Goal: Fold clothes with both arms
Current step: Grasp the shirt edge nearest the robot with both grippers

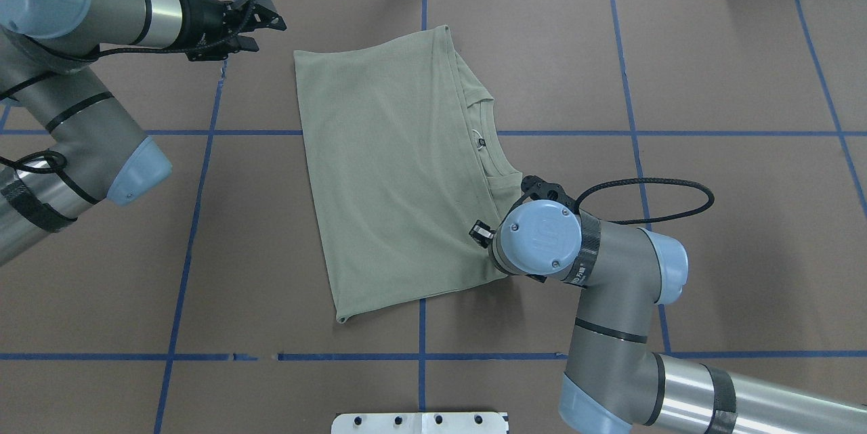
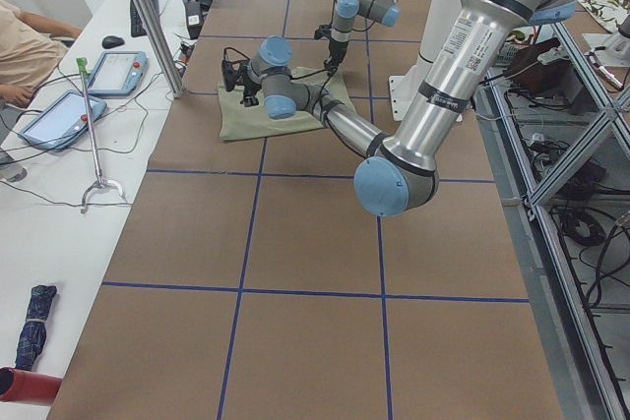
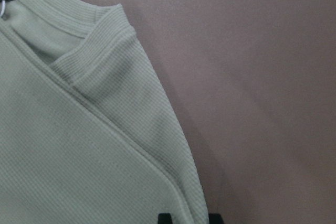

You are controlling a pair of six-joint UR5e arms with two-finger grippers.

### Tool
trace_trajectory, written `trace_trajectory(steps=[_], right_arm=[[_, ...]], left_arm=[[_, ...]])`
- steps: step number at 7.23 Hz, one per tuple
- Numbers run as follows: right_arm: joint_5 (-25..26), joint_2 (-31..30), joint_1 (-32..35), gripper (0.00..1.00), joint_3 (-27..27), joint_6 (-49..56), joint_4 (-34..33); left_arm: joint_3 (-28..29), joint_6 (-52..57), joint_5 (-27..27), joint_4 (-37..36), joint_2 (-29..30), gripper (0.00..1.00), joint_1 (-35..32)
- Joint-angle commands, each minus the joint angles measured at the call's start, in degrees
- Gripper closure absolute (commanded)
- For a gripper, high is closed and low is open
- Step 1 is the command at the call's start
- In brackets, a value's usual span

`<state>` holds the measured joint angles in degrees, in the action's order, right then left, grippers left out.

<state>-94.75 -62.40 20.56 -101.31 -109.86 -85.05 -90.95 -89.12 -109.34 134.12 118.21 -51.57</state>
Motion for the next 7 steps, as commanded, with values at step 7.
trace_trajectory(steps=[7], right_arm=[[1.7,-0.6,-5.1,1.00,-4.6,-3.6,-0.8]], left_arm=[[-15.0,-19.5,11.1,-4.8,-8.9,0.34,21.3]])
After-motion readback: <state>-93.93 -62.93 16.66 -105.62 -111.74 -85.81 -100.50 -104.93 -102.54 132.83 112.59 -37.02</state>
